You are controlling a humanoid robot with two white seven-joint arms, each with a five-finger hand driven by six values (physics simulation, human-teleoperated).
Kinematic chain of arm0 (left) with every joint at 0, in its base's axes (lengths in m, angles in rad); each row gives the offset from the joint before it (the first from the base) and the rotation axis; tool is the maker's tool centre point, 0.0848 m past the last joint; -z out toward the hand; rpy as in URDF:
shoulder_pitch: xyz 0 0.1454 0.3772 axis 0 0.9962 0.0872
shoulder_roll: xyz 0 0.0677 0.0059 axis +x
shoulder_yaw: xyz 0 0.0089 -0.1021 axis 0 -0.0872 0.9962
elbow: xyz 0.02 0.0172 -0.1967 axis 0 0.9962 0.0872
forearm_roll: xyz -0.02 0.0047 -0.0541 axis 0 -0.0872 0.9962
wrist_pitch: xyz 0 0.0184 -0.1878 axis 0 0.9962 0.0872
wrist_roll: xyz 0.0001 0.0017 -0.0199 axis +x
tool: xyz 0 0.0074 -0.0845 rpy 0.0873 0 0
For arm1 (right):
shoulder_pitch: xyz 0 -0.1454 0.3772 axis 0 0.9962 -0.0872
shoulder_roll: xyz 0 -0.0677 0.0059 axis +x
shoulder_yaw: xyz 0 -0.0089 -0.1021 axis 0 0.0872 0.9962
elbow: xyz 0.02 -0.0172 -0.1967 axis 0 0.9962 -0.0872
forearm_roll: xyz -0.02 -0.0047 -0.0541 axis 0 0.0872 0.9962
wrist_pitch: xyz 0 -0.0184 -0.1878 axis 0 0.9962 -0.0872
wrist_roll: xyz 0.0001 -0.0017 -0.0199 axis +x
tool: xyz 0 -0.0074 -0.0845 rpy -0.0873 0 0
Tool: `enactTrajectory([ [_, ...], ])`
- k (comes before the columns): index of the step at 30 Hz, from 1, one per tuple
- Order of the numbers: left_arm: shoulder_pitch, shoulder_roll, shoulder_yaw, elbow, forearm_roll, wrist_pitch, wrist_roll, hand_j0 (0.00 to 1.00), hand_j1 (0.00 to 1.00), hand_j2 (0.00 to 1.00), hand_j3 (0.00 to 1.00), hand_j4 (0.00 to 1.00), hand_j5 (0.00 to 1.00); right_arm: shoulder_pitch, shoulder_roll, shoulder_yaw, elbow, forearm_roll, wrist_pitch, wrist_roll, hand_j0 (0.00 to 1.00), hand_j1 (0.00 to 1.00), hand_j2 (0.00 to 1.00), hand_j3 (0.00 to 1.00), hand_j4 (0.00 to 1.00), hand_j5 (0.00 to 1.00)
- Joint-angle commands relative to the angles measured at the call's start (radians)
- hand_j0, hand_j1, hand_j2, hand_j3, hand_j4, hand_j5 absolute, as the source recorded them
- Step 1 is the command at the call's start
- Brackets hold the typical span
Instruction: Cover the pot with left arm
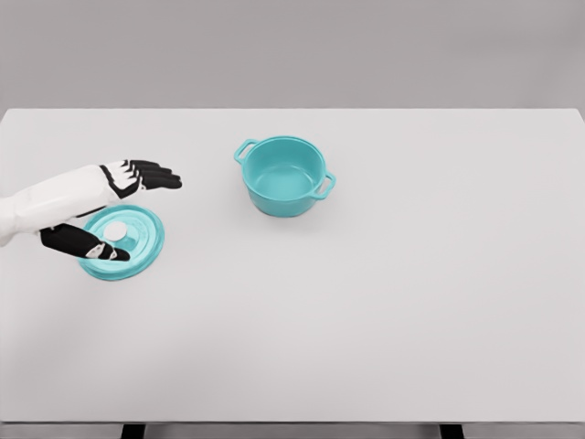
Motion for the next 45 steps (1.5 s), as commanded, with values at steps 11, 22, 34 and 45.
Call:
enactTrajectory([
  [11,0.005,0.022,0.02,-0.002,0.007,0.0,0.004,1.0,1.0,1.0,1.0,1.0,1.0,0.0,0.0,-0.001,-0.001,-0.001,0.0,0.0,1.0,1.0,1.0,1.0,1.0,1.0],
  [22,0.025,0.129,0.053,0.038,-0.137,0.0,0.0,1.0,1.0,1.0,1.0,1.0,1.0,0.0,0.0,-0.001,-0.001,-0.001,0.0,0.0,1.0,1.0,1.0,1.0,1.0,1.0],
  [34,-0.052,-0.047,0.05,0.167,-0.134,0.028,-0.233,1.0,1.0,1.0,1.0,1.0,1.0,0.0,0.0,-0.001,0.001,-0.001,0.0,0.0,1.0,1.0,1.0,1.0,1.0,1.0],
  [45,-0.072,-0.097,0.047,0.216,-0.215,0.039,-0.231,1.0,1.0,1.0,1.0,1.0,1.0,0.0,0.0,-0.001,-0.001,-0.001,0.0,0.0,1.0,1.0,1.0,1.0,1.0,1.0],
])
